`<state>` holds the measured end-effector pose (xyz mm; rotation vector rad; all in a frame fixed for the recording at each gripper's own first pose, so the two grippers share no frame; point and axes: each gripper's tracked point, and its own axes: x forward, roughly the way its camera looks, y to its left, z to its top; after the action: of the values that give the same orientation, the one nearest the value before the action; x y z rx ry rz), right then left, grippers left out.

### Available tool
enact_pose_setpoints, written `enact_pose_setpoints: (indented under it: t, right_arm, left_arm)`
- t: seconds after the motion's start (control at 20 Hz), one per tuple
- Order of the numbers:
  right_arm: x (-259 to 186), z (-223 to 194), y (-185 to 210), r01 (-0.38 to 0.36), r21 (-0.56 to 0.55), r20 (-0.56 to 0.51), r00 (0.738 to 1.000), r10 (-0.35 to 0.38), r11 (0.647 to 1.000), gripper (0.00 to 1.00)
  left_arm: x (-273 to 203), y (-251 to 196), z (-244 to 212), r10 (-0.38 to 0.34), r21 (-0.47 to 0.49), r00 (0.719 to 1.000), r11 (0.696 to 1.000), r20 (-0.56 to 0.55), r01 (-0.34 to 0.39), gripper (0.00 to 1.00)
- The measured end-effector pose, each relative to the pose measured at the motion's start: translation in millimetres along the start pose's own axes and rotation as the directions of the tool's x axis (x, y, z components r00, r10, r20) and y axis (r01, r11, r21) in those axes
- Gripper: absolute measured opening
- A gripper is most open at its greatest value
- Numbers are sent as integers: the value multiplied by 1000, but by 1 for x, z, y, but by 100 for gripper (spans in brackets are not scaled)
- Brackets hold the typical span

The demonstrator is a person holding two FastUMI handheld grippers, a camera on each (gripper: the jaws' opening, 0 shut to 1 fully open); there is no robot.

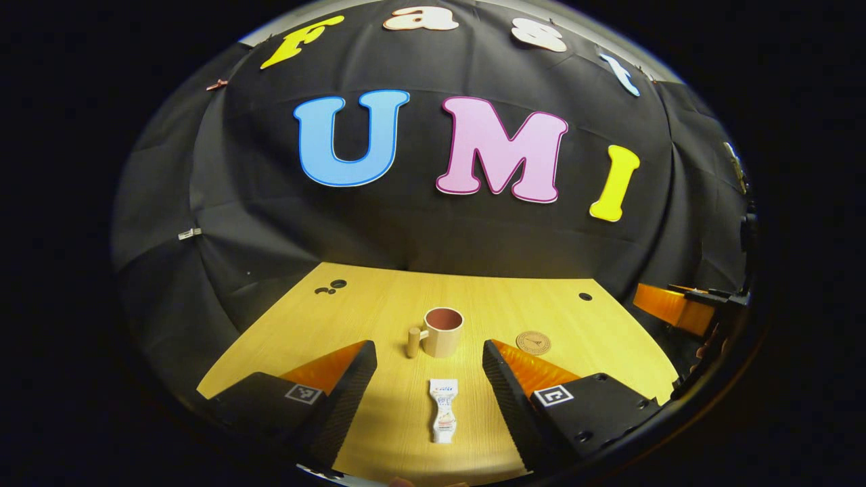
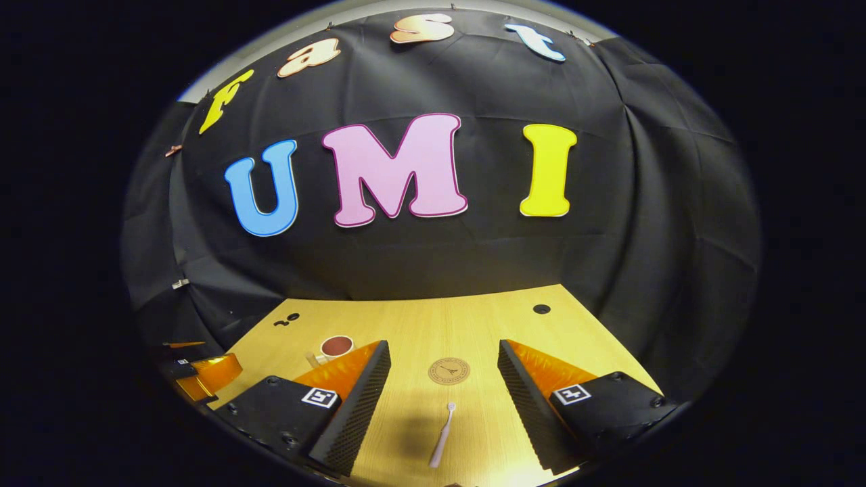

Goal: Put the toothbrush and toothpaste on the desktop into the cup, then pick up the cup and place it on the coaster on the desktop.

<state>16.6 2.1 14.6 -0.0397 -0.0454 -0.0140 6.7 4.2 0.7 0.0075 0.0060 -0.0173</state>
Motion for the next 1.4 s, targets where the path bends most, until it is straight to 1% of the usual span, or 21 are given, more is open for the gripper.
enact_pose_setpoints:
  t: [0.1,0.25,0.3,0.35,0.55,0.65,0.85,1.0,1.15,1.25,1.4]
  right_arm:
    - [0,2,0,3,-2,8,1000,-3,1000,98]
    - [1,-3,-4,9,-3,-2,1000,-9,1000,98]
    - [2,-6,-5,10,1,-12,1000,-10,1000,98]
    - [2,-8,-6,11,5,-22,1000,-11,1000,98]
    - [8,-21,-12,8,39,-68,998,-6,999,98]
    - [12,-23,-15,7,36,-80,997,-5,999,98]
    - [25,-30,-22,-18,21,-119,993,20,1000,98]
    - [35,-33,-25,-39,48,-149,988,46,998,98]
    - [44,-36,-26,-53,47,-170,984,60,998,98]
    - [46,-39,-27,-66,37,-182,981,71,997,98]
    - [46,-44,-30,-70,19,-196,978,72,997,98]
  left_arm:
    - [5,-1,-1,-17,-3,1000,1000,-16,17,98]
    - [15,-3,-12,-53,-61,996,997,-73,49,98]
    - [18,-2,-16,-60,-76,995,996,-83,53,93]
    - [22,-1,-20,-61,-81,993,995,-97,53,98]
    - [42,0,-47,-57,-46,986,998,-156,51,97]
    - [53,-4,-67,-65,-28,976,998,-210,60,97]
    - [74,-17,-98,-70,-32,955,997,-289,64,97]
    - [90,-26,-126,-65,-30,936,998,-345,58,97]
    - [106,-23,-151,-36,-31,919,999,-392,26,97]
    - [112,-20,-169,-12,-14,906,1000,-424,7,97]
    - [118,-18,-190,8,20,887,1000,-462,1,98]
